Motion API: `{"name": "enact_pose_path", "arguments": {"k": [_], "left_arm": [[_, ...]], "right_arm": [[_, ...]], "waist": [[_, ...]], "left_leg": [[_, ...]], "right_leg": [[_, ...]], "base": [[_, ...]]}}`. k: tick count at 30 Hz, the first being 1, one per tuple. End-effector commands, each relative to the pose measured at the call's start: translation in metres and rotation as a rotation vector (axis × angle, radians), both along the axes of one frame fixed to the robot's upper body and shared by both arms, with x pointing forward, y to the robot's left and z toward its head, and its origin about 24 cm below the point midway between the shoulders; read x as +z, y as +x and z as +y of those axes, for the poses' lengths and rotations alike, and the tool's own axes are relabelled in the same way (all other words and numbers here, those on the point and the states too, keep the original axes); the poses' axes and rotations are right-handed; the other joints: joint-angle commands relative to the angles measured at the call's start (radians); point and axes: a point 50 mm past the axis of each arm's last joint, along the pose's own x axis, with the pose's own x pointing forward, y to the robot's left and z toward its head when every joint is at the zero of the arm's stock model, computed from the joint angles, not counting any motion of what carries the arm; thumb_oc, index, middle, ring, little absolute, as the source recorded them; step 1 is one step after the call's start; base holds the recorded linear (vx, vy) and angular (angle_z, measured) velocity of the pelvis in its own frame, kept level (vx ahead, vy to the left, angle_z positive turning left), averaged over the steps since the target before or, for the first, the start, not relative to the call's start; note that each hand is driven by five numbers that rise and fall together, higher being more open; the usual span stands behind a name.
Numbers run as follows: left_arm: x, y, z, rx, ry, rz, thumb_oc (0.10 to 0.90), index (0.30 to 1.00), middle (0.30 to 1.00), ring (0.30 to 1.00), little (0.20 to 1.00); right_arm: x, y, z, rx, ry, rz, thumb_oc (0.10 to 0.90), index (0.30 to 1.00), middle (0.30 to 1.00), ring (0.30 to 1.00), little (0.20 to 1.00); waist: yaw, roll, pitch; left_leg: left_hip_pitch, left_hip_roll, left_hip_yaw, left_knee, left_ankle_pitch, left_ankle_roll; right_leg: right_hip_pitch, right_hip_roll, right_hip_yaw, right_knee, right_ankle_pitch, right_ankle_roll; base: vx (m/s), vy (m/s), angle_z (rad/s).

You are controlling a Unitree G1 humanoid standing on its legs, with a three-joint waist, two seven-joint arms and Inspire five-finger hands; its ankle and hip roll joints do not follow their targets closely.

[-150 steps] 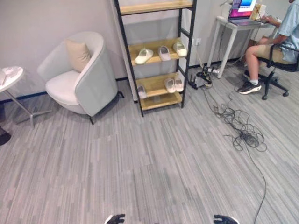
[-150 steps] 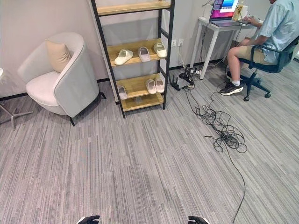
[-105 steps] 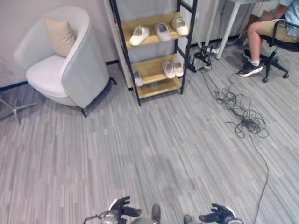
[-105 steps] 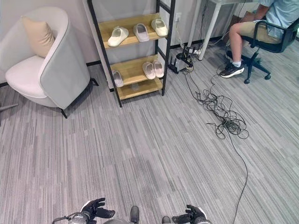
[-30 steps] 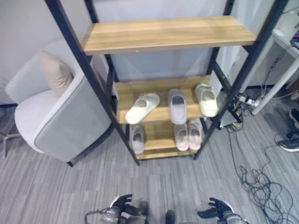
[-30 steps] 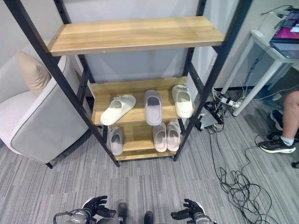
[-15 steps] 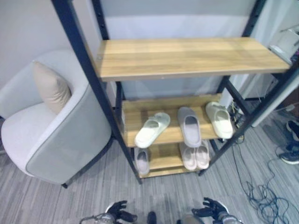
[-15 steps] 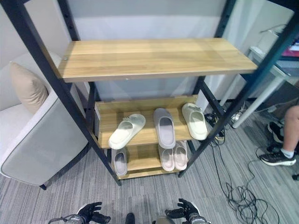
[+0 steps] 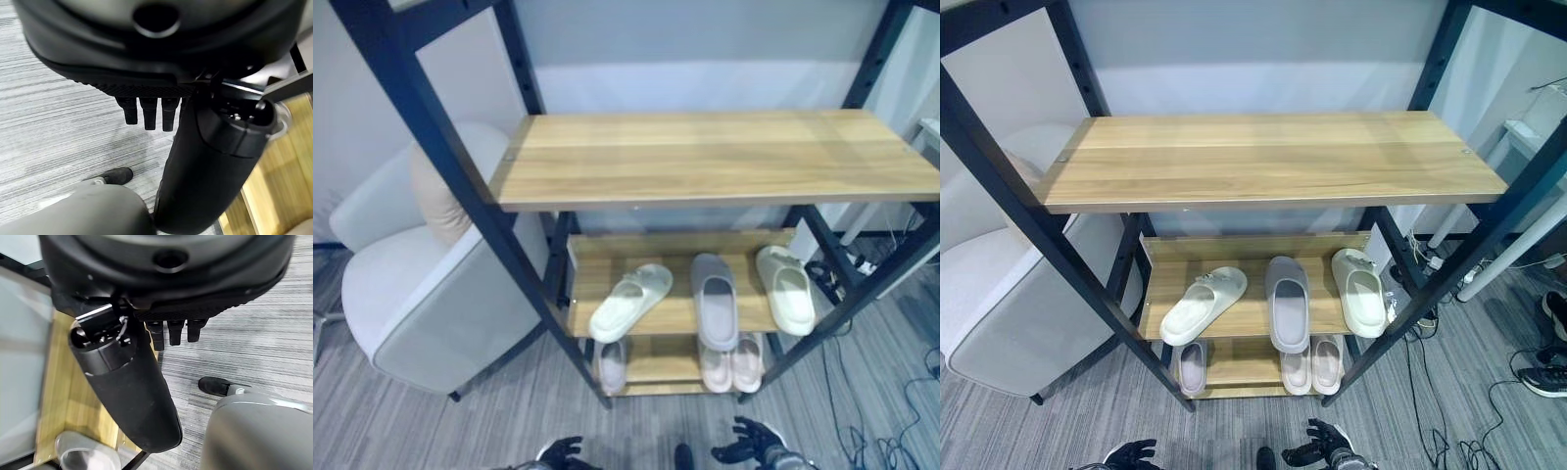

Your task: Arrange the slippers neatly on the shoe rack.

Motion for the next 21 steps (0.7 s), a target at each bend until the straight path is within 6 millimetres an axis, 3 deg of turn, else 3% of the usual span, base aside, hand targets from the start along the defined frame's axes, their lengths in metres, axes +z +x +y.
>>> {"name": "enact_pose_path", "arguments": {"k": [1, 7, 8, 10, 11, 12, 14, 21], "left_arm": [[0.004, 0.017, -0.004, -0.060, 0.010, -0.053, 0.800, 0.900, 0.900, 0.900, 0.900], [0.004, 0.017, -0.010, -0.075, 0.003, -0.060, 0.800, 0.900, 0.900, 0.900, 0.900], [0.003, 0.015, -0.012, -0.082, 0.003, -0.055, 0.800, 0.900, 0.900, 0.900, 0.900], [0.002, 0.014, -0.014, -0.088, 0.001, -0.050, 0.800, 0.900, 0.900, 0.900, 0.900], [0.001, 0.012, -0.016, -0.089, 0.001, -0.046, 0.800, 0.900, 0.900, 0.900, 0.900], [0.001, 0.011, -0.016, -0.089, 0.000, -0.046, 0.800, 0.900, 0.900, 0.900, 0.900], [0.000, 0.009, -0.023, -0.092, -0.009, -0.041, 0.800, 0.900, 0.900, 0.900, 0.900], [-0.002, 0.007, -0.034, -0.126, -0.025, -0.028, 0.800, 0.900, 0.900, 0.900, 0.900]], "right_arm": [[0.018, 0.028, 0.010, 0.139, 0.019, -0.154, 0.800, 0.900, 0.900, 0.900, 0.900], [0.042, 0.050, 0.036, 0.267, 0.104, -0.305, 0.800, 0.900, 0.900, 0.900, 0.900], [0.060, 0.061, 0.048, 0.333, 0.151, -0.401, 0.800, 0.900, 0.900, 0.900, 0.900], [0.069, 0.064, 0.051, 0.355, 0.167, -0.443, 0.800, 0.900, 0.900, 0.900, 0.900], [0.092, 0.075, 0.058, 0.411, 0.196, -0.554, 0.800, 0.900, 0.900, 0.900, 0.900], [0.092, 0.074, 0.057, 0.411, 0.195, -0.553, 0.800, 0.900, 0.900, 0.900, 0.900], [0.123, 0.081, 0.064, 0.446, 0.259, -0.693, 0.800, 0.900, 0.900, 0.900, 0.900], [0.169, 0.091, 0.077, 0.477, 0.364, -0.887, 0.800, 0.900, 0.900, 0.900, 0.900]], "waist": [[0.008, -0.010, -0.014], [0.007, -0.005, -0.007], [0.005, -0.005, -0.002], [0.004, -0.004, -0.001], [0.001, -0.005, 0.000], [0.001, -0.004, 0.000], [-0.004, -0.002, -0.004], [-0.010, -0.004, -0.020]], "left_leg": [[-0.061, -0.012, 0.011, -0.017, 0.006, -0.029], [-0.073, 0.001, 0.023, -0.028, 0.014, -0.042], [-0.073, 0.004, 0.029, -0.028, 0.016, -0.046], [-0.071, 0.006, 0.032, -0.028, 0.014, -0.047], [-0.067, 0.009, 0.036, -0.028, 0.012, -0.050], [-0.066, 0.009, 0.036, -0.028, 0.012, -0.050], [-0.061, 0.013, 0.039, -0.028, 0.010, -0.051], [-0.052, 0.017, 0.043, -0.028, 0.016, -0.051]], "right_leg": [[0.030, -0.028, 0.016, 0.014, -0.124, 0.085], [0.024, -0.025, 0.001, 0.002, -0.129, 0.088], [0.027, -0.023, 0.001, 0.002, -0.130, 0.089], [0.030, -0.023, 0.000, 0.002, -0.132, 0.089], [0.034, -0.021, -0.001, 0.002, -0.136, 0.089], [0.035, -0.021, -0.001, 0.002, -0.136, 0.089], [0.040, -0.019, 0.000, 0.002, -0.139, 0.089], [0.050, -0.019, 0.000, 0.002, -0.133, 0.086]], "base": [[-0.04, -0.029, 0.12], [-0.03, -0.013, 0.03], [0.00, 0.000, 0.00], [0.00, 0.000, 0.00], [0.00, -0.006, -0.03], [-0.03, -0.008, -0.02], [0.00, 0.000, 0.00], [0.00, 0.000, 0.00]]}}
